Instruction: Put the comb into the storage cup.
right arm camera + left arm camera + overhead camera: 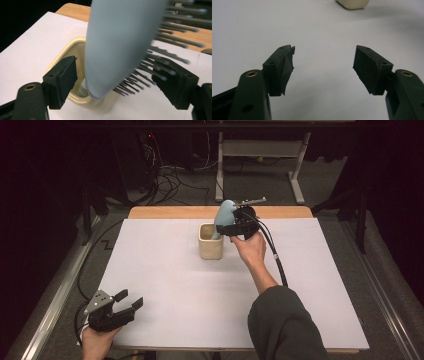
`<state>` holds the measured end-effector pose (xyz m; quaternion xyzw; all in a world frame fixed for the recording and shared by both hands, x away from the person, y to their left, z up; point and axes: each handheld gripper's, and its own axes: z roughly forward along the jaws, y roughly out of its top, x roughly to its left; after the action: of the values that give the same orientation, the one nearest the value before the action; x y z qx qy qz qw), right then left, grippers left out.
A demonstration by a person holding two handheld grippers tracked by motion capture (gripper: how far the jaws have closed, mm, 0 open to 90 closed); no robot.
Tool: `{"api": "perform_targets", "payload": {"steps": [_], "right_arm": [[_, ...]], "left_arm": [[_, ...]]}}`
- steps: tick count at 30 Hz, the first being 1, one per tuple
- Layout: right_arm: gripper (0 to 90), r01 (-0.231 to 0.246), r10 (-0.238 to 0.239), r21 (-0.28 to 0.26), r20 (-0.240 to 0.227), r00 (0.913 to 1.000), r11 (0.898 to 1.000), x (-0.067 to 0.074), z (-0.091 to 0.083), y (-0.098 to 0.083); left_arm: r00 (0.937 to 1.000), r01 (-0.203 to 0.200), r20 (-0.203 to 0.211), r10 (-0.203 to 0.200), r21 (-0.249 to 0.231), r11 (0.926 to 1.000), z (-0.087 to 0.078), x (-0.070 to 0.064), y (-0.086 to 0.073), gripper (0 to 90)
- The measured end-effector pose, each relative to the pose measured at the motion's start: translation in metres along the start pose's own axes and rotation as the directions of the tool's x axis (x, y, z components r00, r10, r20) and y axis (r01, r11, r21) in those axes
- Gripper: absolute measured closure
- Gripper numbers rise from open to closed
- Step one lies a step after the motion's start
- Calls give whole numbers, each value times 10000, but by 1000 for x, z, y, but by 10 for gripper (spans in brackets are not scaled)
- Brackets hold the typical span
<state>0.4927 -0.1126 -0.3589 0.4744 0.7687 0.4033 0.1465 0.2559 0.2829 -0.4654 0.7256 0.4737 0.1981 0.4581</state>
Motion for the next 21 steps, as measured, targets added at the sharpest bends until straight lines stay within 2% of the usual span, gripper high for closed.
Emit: {"api": "perform_targets", "payload": {"steps": [21], "right_arm": [[249, 154, -156, -446, -31, 9999, 9989, -12, -24, -16]], "left_arm": [[9999, 115, -60, -115, 11, 9999, 1, 1, 0, 327]]}}
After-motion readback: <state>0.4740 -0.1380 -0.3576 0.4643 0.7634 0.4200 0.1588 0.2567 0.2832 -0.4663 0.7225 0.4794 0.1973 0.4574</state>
